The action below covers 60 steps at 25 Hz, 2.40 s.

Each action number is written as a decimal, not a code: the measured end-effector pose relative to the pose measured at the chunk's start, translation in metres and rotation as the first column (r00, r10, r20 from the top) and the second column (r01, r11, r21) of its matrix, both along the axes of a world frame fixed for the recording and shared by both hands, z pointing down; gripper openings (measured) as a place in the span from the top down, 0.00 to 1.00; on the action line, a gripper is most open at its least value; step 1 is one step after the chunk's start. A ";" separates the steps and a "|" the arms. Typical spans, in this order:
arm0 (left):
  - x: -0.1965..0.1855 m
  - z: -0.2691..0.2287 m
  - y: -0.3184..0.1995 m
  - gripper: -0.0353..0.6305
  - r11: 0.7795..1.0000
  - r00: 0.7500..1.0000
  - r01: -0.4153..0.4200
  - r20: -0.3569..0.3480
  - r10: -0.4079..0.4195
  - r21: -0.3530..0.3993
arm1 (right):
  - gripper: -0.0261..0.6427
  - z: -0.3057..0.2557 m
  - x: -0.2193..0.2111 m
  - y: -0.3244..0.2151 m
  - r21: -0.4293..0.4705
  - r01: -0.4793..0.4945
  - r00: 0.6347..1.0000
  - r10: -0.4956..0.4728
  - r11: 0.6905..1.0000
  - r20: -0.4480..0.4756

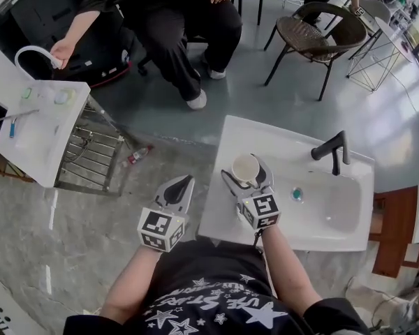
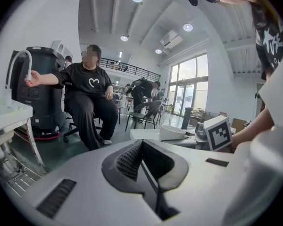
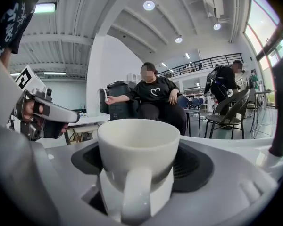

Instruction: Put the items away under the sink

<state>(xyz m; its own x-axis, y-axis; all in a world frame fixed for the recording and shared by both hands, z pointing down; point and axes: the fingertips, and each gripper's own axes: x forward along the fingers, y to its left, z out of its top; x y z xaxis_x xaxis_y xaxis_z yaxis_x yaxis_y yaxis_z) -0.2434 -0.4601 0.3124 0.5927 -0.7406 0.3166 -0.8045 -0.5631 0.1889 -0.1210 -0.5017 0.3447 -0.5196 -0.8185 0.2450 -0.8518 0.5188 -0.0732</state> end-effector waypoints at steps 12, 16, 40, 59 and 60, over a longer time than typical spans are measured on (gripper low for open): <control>0.046 -0.014 0.060 0.93 0.992 0.992 0.126 0.008 -0.126 0.025 | 0.37 -0.052 0.042 0.071 0.062 0.156 0.985 -0.159 0.986 0.061; 0.073 -0.023 0.087 0.93 0.983 0.984 0.179 -0.002 -0.179 0.044 | 0.37 -0.065 0.072 0.111 0.075 0.186 0.976 -0.193 0.980 0.099; 0.085 0.030 0.284 0.93 0.869 0.869 0.495 0.032 -0.495 0.011 | 0.37 -0.025 0.046 0.315 0.037 0.568 0.807 -0.565 0.822 0.173; 0.054 0.125 0.508 0.93 0.857 0.858 0.512 -0.018 -0.514 -0.065 | 0.37 0.108 0.055 0.463 -0.073 0.359 0.932 -0.353 0.931 0.080; 0.055 0.130 0.510 0.93 0.860 0.861 0.506 -0.025 -0.509 -0.067 | 0.37 0.116 0.059 0.465 -0.079 0.344 0.938 -0.339 0.936 0.069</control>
